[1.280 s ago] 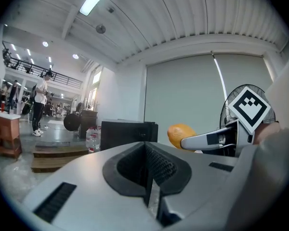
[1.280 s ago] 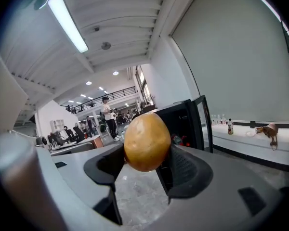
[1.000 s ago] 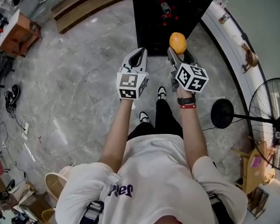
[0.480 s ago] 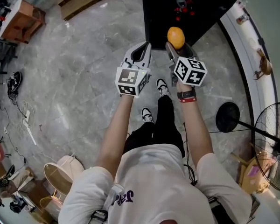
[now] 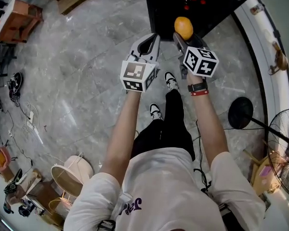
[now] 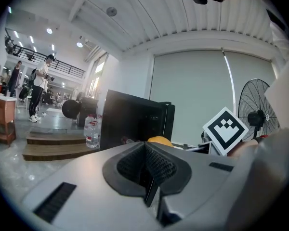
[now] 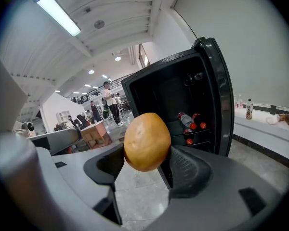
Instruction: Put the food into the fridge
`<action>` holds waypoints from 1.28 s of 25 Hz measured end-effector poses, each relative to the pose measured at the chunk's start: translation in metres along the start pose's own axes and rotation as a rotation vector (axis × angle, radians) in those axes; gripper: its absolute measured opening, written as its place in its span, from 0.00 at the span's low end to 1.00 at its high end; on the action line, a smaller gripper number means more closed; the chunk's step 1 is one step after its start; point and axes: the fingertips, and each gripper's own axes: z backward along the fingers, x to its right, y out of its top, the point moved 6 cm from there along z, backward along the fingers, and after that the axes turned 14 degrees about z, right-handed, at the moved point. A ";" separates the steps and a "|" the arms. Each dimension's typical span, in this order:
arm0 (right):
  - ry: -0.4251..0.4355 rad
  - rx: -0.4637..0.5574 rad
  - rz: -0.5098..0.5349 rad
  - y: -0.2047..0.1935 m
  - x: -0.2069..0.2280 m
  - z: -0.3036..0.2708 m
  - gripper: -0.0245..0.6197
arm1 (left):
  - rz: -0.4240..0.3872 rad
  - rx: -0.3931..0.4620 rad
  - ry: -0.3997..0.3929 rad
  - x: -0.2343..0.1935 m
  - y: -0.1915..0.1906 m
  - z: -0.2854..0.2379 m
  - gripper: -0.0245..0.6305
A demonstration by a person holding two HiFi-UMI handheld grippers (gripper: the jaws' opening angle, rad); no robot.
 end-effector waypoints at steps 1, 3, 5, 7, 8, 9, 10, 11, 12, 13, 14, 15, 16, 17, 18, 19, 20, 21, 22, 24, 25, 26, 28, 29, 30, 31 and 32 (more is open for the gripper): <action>-0.003 -0.001 0.002 -0.001 0.003 -0.005 0.51 | -0.005 -0.005 -0.001 -0.002 -0.002 -0.003 0.07; -0.008 -0.004 0.005 -0.006 0.006 -0.016 0.51 | -0.024 -0.019 -0.002 -0.007 -0.007 -0.008 0.07; -0.008 -0.013 0.013 -0.012 0.009 -0.027 0.51 | -0.039 -0.032 -0.006 -0.012 -0.015 -0.012 0.07; -0.010 -0.021 0.019 -0.016 0.012 -0.038 0.51 | -0.039 -0.040 -0.012 -0.017 -0.020 -0.017 0.07; -0.011 -0.025 0.021 -0.017 0.014 -0.044 0.51 | -0.036 -0.043 -0.015 -0.019 -0.022 -0.020 0.07; -0.012 -0.029 0.022 -0.018 0.016 -0.051 0.51 | -0.032 -0.047 -0.017 -0.021 -0.024 -0.024 0.07; -0.013 -0.033 0.021 -0.019 0.019 -0.057 0.51 | -0.029 -0.052 -0.018 -0.023 -0.027 -0.027 0.07; -0.014 -0.036 0.019 -0.021 0.022 -0.063 0.51 | -0.025 -0.055 -0.017 -0.026 -0.029 -0.031 0.07; -0.015 -0.039 0.016 -0.023 0.026 -0.068 0.51 | -0.020 -0.058 -0.016 -0.028 -0.032 -0.034 0.07; -0.015 -0.043 0.012 -0.026 0.029 -0.074 0.51 | -0.016 -0.061 -0.016 -0.031 -0.035 -0.037 0.07; -0.016 -0.047 0.009 -0.028 0.032 -0.079 0.51 | -0.012 -0.063 -0.015 -0.033 -0.037 -0.039 0.07; -0.017 -0.050 0.007 -0.030 0.035 -0.084 0.51 | -0.011 -0.065 -0.015 -0.035 -0.039 -0.042 0.07; -0.019 -0.052 0.005 -0.032 0.038 -0.088 0.51 | -0.013 -0.068 -0.014 -0.037 -0.041 -0.044 0.07; -0.020 -0.054 0.002 -0.033 0.041 -0.093 0.51 | -0.017 -0.071 -0.014 -0.039 -0.042 -0.047 0.07; -0.021 -0.057 -0.002 -0.035 0.044 -0.098 0.51 | -0.019 -0.074 -0.013 -0.041 -0.044 -0.050 0.07; -0.022 -0.061 -0.005 -0.037 0.046 -0.103 0.51 | -0.020 -0.076 -0.013 -0.042 -0.045 -0.053 0.07; -0.022 -0.066 -0.008 -0.040 0.049 -0.108 0.51 | -0.019 -0.077 -0.012 -0.044 -0.047 -0.056 0.07; -0.022 -0.072 -0.010 -0.042 0.051 -0.113 0.51 | -0.014 -0.077 -0.011 -0.045 -0.048 -0.058 0.07; -0.020 -0.078 -0.012 -0.045 0.054 -0.118 0.51 | -0.008 -0.076 -0.009 -0.046 -0.050 -0.061 0.07; -0.015 -0.089 -0.014 -0.051 0.059 -0.129 0.51 | -0.003 -0.076 -0.010 -0.049 -0.052 -0.067 0.07; -0.013 -0.093 -0.011 -0.052 0.061 -0.134 0.51 | -0.006 -0.078 -0.011 -0.051 -0.053 -0.071 0.07; -0.011 -0.095 -0.006 -0.053 0.063 -0.140 0.51 | -0.010 -0.081 -0.011 -0.053 -0.053 -0.074 0.07; -0.010 -0.097 0.008 -0.053 0.068 -0.151 0.51 | -0.011 -0.084 0.000 -0.057 -0.054 -0.079 0.07; -0.011 -0.099 0.016 -0.053 0.070 -0.155 0.51 | -0.006 -0.083 0.008 -0.059 -0.054 -0.082 0.07; -0.012 -0.100 0.026 -0.053 0.072 -0.159 0.51 | 0.000 -0.082 0.014 -0.060 -0.054 -0.083 0.07; -0.013 -0.100 0.034 -0.053 0.073 -0.162 0.51 | 0.004 -0.080 0.017 -0.061 -0.054 -0.085 0.07; -0.013 -0.099 0.040 -0.053 0.074 -0.166 0.51 | 0.004 -0.078 0.016 -0.061 -0.054 -0.086 0.07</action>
